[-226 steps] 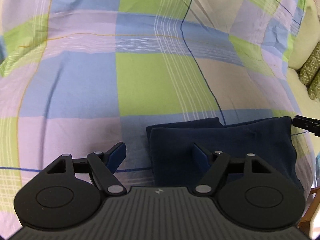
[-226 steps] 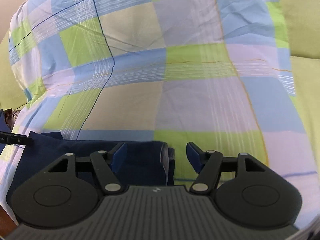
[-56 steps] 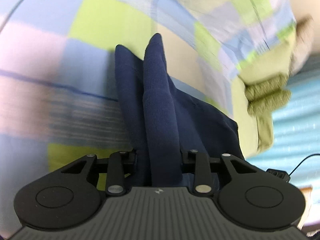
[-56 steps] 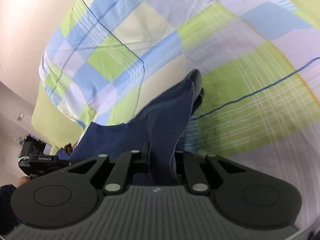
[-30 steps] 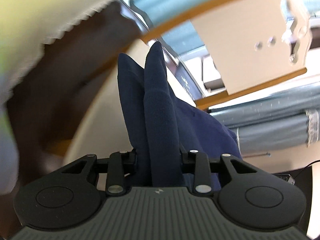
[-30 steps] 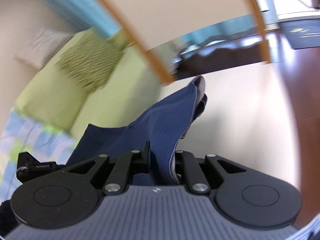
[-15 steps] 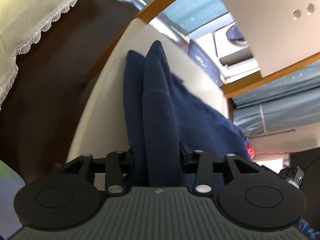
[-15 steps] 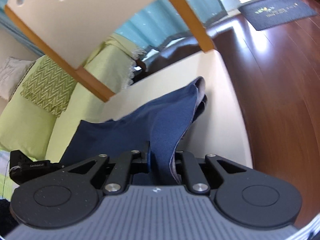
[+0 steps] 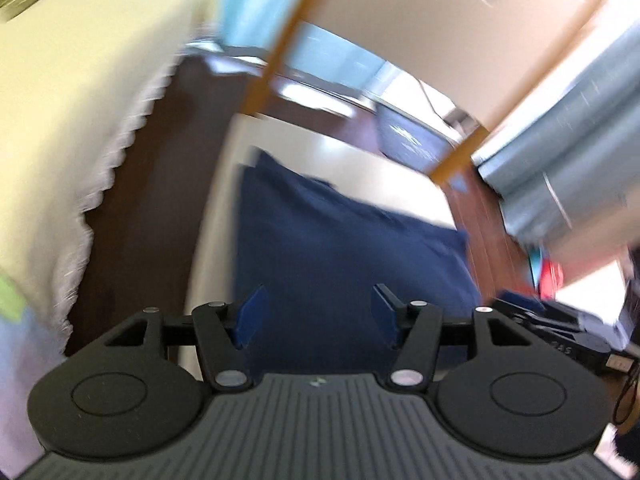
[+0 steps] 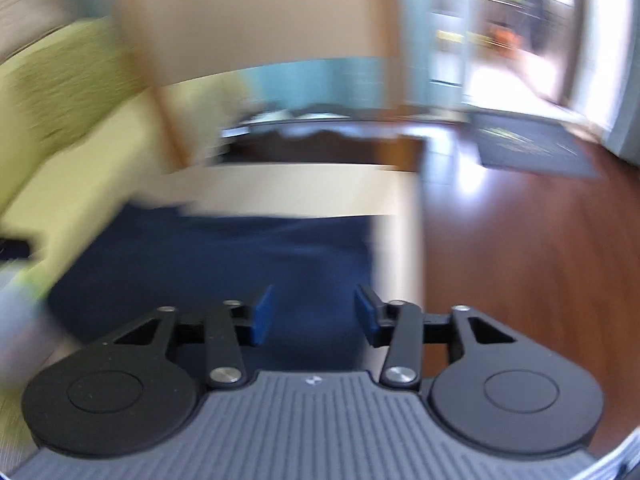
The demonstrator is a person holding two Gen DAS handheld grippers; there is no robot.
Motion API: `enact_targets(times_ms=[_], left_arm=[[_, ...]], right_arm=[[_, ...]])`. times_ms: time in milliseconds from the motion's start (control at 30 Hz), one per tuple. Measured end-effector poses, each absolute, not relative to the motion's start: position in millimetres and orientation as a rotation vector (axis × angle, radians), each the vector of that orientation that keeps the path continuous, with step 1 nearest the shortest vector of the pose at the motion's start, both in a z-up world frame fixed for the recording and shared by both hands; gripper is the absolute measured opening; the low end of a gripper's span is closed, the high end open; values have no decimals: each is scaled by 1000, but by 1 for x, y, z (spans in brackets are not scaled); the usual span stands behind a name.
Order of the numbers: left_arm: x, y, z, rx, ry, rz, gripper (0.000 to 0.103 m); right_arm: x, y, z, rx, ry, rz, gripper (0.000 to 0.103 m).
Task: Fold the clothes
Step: 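Lower the folded top onto the white chair seat with both grippers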
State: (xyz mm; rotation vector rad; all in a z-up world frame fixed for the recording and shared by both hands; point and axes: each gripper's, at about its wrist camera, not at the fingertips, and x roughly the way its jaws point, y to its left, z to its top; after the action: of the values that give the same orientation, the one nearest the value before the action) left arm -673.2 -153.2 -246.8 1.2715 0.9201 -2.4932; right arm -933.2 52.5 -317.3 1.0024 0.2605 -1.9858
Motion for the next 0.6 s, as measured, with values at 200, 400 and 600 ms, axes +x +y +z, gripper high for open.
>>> enact_targets(times_ms=[200, 400, 600], left_arm=[[-683, -124, -292, 1277, 744, -2523, 60], [-676, -110, -266, 1265, 605, -2564, 59], [-674, -102, -287, 1316, 496, -2546, 59]], right_arm=[[-899, 31, -369, 978, 402, -1971, 35], [-908, 46, -361, 1012, 391, -2054, 30], [-888, 46, -335, 935, 458, -1987, 13]])
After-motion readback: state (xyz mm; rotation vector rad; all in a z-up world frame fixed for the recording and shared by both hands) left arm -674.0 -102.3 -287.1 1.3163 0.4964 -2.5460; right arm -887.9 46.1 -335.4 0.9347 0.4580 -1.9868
